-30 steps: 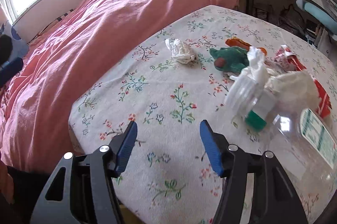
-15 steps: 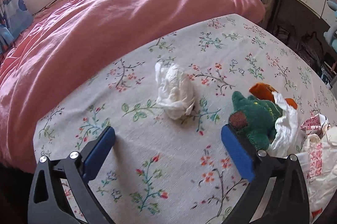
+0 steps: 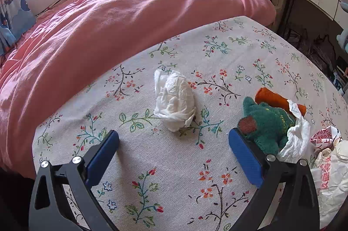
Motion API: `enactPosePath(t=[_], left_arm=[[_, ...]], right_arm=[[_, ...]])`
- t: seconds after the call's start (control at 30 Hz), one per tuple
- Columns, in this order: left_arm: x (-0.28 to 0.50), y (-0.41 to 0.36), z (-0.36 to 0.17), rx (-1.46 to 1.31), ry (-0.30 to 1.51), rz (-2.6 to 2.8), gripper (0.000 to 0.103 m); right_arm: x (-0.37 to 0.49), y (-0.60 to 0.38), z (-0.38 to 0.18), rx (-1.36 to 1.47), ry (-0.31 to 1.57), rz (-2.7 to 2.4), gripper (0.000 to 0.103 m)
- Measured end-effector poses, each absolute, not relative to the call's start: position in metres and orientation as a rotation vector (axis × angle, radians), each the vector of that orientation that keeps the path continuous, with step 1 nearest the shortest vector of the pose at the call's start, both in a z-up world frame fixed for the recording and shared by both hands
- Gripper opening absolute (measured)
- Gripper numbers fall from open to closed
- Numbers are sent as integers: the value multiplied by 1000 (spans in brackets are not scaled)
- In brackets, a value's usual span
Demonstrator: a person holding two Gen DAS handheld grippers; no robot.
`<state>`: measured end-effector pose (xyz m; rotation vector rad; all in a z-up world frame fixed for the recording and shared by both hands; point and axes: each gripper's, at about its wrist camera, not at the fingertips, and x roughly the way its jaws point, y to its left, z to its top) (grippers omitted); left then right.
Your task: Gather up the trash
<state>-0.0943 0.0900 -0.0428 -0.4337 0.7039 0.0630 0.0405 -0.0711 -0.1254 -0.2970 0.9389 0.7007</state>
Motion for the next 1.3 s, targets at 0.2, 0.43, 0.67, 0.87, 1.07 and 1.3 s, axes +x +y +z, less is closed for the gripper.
enactPosePath(t=[0.2, 0.43, 0.67, 0.87, 1.07, 1.3], left_arm=[[-97, 88, -53, -439, 745, 51, 95], [-98, 70, -58, -376, 779, 5, 95], [-101, 60, -59, -333, 791, -39, 95], [-102, 67, -57, -387, 796, -69, 95], [-104, 71, -57, -413, 798, -68, 95], [-108, 67, -57, -382, 782, -53, 95]], right_arm=[[40, -72, -125, -297, 939, 701, 96], [40, -71, -125, -297, 939, 701, 96], [41, -71, -126, -296, 939, 701, 96], [40, -71, -126, -296, 939, 701, 96], [41, -71, -126, -296, 939, 702, 96], [41, -71, -126, -296, 939, 702, 96]])
